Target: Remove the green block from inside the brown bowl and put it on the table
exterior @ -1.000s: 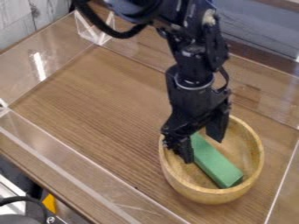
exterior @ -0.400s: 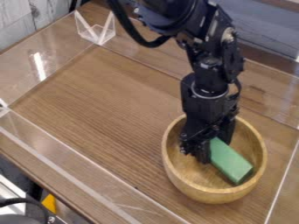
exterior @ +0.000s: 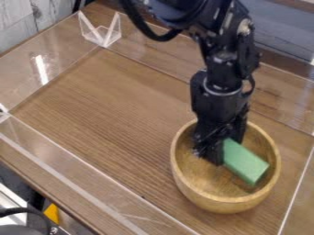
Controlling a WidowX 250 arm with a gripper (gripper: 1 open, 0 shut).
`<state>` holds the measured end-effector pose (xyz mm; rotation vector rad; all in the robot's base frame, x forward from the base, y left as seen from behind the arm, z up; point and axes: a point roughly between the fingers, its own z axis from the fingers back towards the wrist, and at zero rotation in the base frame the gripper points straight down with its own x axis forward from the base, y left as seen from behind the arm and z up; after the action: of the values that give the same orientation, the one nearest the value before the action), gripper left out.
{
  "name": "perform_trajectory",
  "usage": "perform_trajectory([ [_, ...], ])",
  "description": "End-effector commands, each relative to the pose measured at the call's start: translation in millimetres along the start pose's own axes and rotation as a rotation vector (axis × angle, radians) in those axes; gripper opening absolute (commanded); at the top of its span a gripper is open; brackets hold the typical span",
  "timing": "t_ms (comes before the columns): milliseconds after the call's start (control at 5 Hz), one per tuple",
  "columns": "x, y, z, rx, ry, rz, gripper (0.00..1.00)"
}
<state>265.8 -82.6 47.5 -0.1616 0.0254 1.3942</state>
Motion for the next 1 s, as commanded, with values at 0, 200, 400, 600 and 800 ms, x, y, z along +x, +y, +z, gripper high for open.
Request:
perform_trajectory([
  [0, 5.3, -16, 21.2, -0.068, 0.005, -0.017, 0.0],
  [200, 12.0, -19, 22.5, -0.068, 0.005, -0.033, 0.0],
  [400, 13.7, -19, 34.3, -0.075, -0.003, 0.006, 0.0],
  [600, 15.4, -19, 46.5, -0.082, -0.011, 0.044, 0.0],
  [800, 38.0, -18, 44.2, -0.088, -0.014, 0.046, 0.0],
])
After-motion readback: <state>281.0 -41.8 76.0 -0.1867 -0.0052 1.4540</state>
